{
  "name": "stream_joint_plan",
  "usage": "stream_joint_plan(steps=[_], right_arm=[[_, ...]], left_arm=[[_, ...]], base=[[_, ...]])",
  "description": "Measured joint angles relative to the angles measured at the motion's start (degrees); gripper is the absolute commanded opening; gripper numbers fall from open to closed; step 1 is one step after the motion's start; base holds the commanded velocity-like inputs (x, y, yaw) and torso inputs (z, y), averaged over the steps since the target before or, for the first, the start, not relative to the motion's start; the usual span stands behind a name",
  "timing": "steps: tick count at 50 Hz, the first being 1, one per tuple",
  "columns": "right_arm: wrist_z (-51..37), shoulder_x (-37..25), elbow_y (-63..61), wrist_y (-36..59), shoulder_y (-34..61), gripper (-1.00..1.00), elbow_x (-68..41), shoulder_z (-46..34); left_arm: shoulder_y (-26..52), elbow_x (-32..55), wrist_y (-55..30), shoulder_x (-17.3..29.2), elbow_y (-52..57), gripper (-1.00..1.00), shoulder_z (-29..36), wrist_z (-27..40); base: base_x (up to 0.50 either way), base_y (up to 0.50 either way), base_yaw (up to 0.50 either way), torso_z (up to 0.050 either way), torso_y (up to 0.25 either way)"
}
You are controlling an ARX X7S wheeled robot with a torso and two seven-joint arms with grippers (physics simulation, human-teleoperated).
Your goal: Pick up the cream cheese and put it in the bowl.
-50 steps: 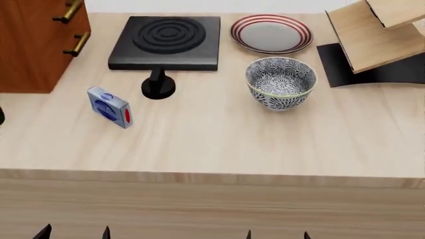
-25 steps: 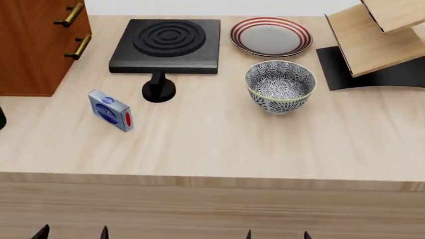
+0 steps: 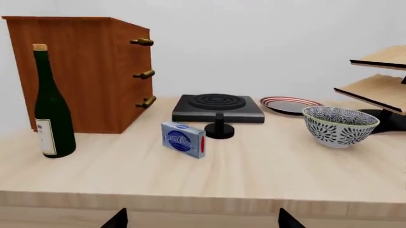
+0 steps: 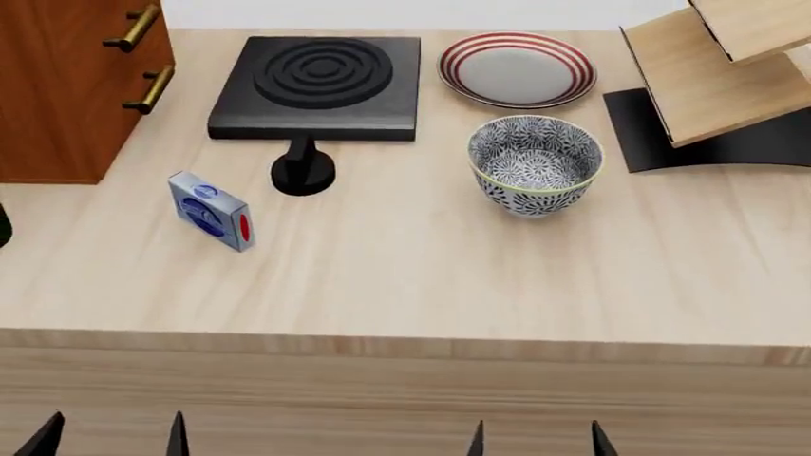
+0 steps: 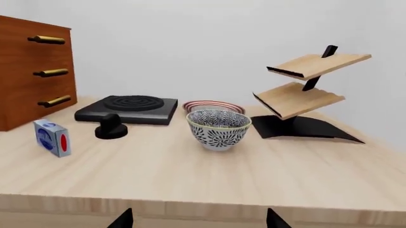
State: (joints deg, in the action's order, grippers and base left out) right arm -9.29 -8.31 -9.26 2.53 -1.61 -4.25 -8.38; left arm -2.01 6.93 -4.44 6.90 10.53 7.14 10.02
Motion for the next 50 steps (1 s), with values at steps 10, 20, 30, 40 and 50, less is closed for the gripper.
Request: stream_joint_plan(steps=[10,20,30,40,50], right_arm=[[-0.75,-1.49,-6.18,3.48,-0.3,1.0,0.85,-0.57],[-1.55,-2.75,-10.74,6.22,-0.31,1.0,0.83,-0.5],[-2.17,-4.04,-15.28,9.16,-0.08,1.0,-0.26,0.21],[-2.73,-5.15,-19.58,12.02,0.34,1.0,-1.48,0.99],[-3.4,-6.0,-22.65,13.42,0.38,1.0,-2.79,2.21]], left_arm=[[-0.66,0.3,-5.27,1.08,8.49,1.0,0.81,1.54],[-0.8,0.5,-9.33,1.76,15.45,1.0,0.81,3.5],[-0.58,0.96,-11.93,2.51,20.18,1.0,0.53,4.83],[-0.19,2.26,-14.25,3.14,23.99,1.0,0.14,5.54],[0.02,2.3,-14.84,3.85,25.63,1.0,0.48,6.34]], base=[[0.0,0.0,0.0,0.0,0.0],[0.0,0.0,0.0,0.0,0.0],[0.0,0.0,0.0,0.0,0.0],[0.0,-0.09,0.0,0.0,0.0],[0.06,-0.25,0.0,0.0,0.0]])
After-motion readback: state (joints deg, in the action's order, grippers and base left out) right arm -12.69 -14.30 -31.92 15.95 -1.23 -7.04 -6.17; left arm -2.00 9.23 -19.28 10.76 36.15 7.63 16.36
